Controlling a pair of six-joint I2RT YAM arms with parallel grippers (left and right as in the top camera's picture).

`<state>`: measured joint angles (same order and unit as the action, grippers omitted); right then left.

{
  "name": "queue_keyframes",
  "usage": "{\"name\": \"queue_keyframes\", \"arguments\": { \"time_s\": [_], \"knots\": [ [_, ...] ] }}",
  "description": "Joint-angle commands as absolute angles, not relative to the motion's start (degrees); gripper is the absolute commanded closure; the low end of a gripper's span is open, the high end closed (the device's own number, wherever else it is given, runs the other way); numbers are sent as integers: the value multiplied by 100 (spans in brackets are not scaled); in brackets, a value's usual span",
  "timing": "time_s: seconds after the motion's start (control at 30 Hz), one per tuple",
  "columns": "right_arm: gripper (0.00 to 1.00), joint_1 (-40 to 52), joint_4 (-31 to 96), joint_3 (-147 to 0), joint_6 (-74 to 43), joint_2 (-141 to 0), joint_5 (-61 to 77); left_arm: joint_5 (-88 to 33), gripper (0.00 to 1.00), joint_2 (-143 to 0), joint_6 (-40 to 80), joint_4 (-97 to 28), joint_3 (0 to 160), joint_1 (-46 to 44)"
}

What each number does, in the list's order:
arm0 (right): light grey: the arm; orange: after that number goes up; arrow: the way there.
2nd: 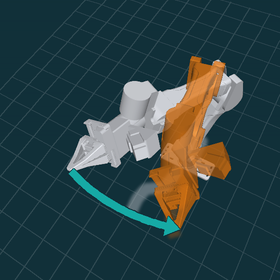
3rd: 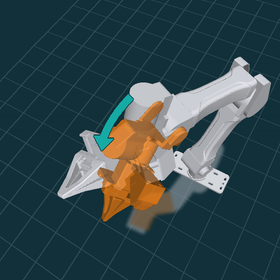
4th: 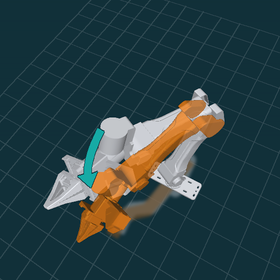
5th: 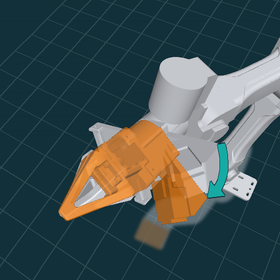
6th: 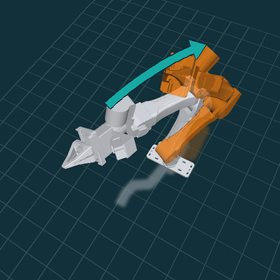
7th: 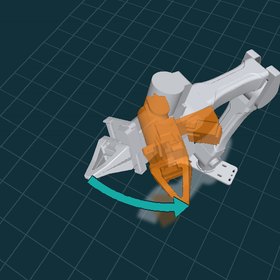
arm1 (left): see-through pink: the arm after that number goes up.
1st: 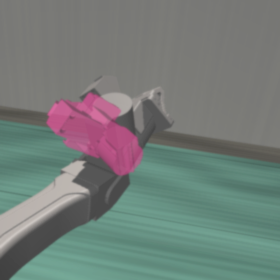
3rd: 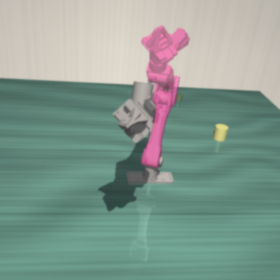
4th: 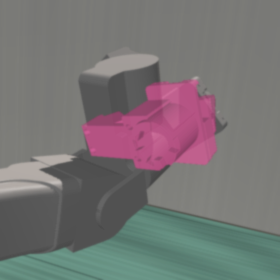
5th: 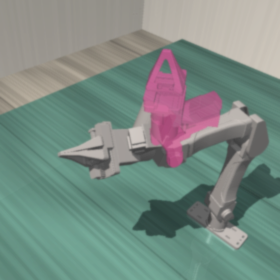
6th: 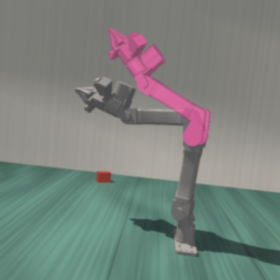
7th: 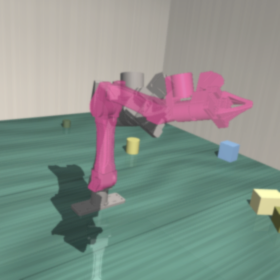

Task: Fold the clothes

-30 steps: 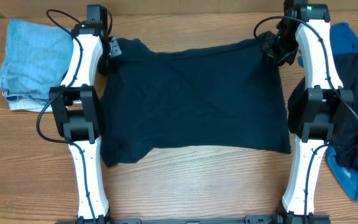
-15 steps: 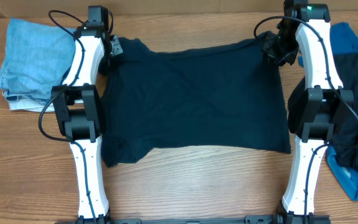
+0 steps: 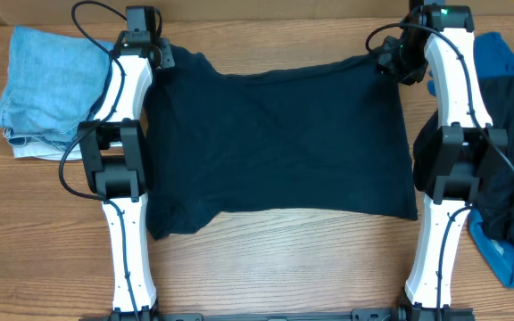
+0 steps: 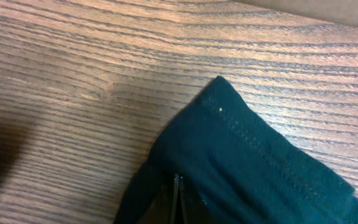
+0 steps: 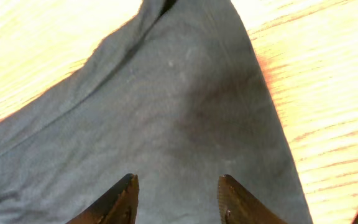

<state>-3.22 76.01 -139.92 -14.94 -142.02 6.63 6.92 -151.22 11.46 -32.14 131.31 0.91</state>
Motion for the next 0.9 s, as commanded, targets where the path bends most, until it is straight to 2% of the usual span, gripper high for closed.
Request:
{"name": "queue_keyframes", "arguments": {
  "time_s": [0.0, 0.07, 0.1, 0.53, 0.87],
  "knots": [
    [61, -285, 7306, -14092, -1039, -14158, 607, 832, 96, -15253, 954, -3304, 13172, 156],
    [87, -248, 7065, -14009, -1039, -14162, 672, 832, 96, -15253, 954, -3402, 13172, 156],
    [96, -226, 7008, -13976, -1041, -14162, 674, 832, 96, -15253, 956, -3417, 13172, 156],
    [96, 856, 4974, -12005, -445, -14243, 1015, 790, 95, -15253, 982, -3686, 13172, 156],
    [96, 858, 3994, -11920, -469, -14523, 1017, 792, 94, -15253, 980, -3846, 13172, 158]
  ]
}}
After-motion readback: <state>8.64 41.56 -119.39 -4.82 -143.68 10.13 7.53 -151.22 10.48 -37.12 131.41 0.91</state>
